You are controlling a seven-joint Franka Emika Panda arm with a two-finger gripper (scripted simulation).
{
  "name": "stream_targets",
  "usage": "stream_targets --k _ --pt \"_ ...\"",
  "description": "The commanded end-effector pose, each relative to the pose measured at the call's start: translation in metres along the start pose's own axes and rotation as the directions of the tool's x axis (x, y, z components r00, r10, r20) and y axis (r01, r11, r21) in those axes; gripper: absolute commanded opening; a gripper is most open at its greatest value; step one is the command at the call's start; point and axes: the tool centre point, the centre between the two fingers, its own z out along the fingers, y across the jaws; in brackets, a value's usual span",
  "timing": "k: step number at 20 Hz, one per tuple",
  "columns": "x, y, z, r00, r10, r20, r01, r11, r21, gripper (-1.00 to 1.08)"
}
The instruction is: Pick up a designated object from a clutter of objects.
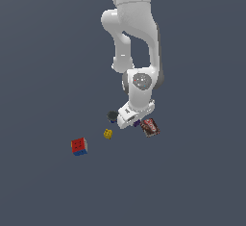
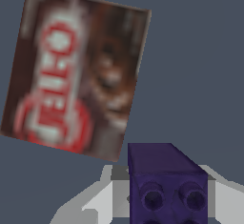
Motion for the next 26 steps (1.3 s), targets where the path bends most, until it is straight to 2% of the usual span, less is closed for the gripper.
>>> stream_targets --k 1,10,26 --pt "0.002 -0.001 -0.009 1.0 0.0 -0.001 0.0 1.0 -0.001 -1.0" --pt "0.015 -0.005 -0.069 1.0 -0.001 -0.001 0.001 1.0 -0.001 -1.0" --pt "0.052 -0.017 -0.227 1.0 -0.001 -0.001 0.001 1.0 -0.001 -1.0"
